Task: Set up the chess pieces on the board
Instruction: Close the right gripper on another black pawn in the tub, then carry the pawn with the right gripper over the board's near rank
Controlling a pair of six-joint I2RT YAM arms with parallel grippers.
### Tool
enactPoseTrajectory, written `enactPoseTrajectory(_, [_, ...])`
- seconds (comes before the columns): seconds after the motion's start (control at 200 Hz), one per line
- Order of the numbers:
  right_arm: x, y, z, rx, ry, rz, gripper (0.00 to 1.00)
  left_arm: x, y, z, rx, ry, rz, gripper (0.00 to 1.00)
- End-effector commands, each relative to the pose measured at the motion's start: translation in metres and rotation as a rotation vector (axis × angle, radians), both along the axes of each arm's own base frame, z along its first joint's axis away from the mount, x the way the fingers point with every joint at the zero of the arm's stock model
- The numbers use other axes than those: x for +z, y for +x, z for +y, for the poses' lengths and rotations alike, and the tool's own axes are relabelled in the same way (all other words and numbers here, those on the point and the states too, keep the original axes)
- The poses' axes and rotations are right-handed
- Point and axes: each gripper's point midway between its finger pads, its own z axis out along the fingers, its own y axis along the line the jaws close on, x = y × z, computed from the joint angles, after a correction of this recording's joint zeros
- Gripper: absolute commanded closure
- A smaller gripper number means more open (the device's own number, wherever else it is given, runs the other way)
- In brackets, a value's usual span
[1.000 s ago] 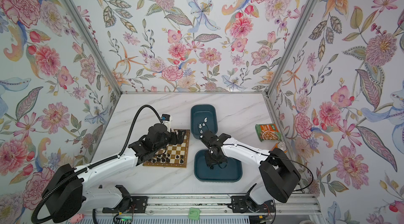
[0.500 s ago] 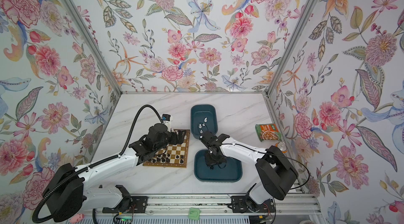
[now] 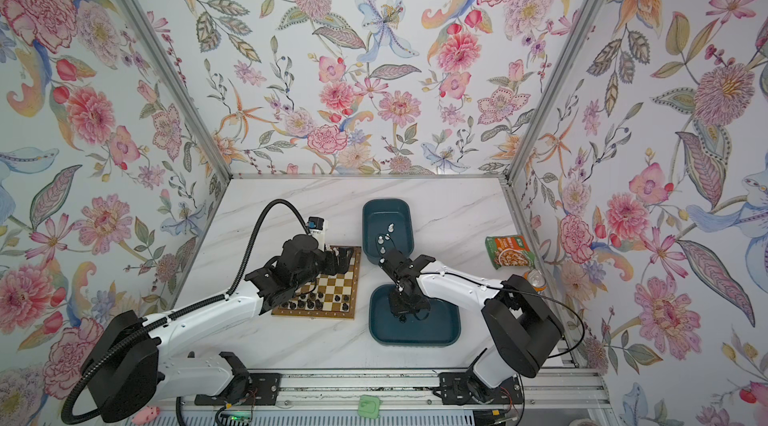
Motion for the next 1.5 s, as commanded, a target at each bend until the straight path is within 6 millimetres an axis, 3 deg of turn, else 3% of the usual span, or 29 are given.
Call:
enactPoseTrajectory(0.0, [-0.007, -0.004, -0.005, -0.015, -0.016, 0.025, 0.9, 0.009, 0.004, 0.004, 0.014, 0.005, -0.018, 0.03])
enactPoseTrajectory(0.18, [-0.005, -0.003, -0.006, -0.017, -0.017, 0.023, 0.92, 0.009, 0.004, 0.008, 0.025, -0.002, -0.018, 0.03])
enactPoseTrajectory(0.365, [0.012, 0.006, -0.005, -0.002, -0.027, -0.004, 0.93, 0.009, 0.007, 0.022, 0.056, -0.009, -0.021, 0.03])
enactPoseTrajectory(0.595, [0.039, 0.02, -0.003, 0.025, -0.044, -0.043, 0.94, 0.01, 0.008, 0.058, 0.131, -0.024, -0.03, 0.03])
enactPoseTrajectory(0.756, [0.067, 0.034, 0.011, 0.043, -0.021, -0.075, 0.94, 0.01, 0.003, 0.09, 0.196, -0.03, -0.033, 0.03])
enactPoseTrajectory(0.916, [0.091, 0.046, 0.035, 0.088, -0.007, -0.118, 0.94, 0.009, -0.011, 0.117, 0.254, -0.035, -0.035, 0.02])
enactPoseTrajectory(1.071, [0.101, 0.05, 0.069, 0.147, 0.002, -0.132, 0.94, 0.008, -0.025, 0.135, 0.291, -0.051, -0.039, 0.02])
enactPoseTrajectory(1.306, [0.096, 0.047, 0.126, 0.229, 0.026, -0.12, 0.94, -0.004, -0.041, 0.159, 0.349, -0.043, -0.005, 0.01])
enactPoseTrajectory(1.491, [0.085, 0.04, 0.165, 0.28, 0.04, -0.105, 0.94, -0.031, -0.049, 0.184, 0.421, 0.002, 0.106, 0.01])
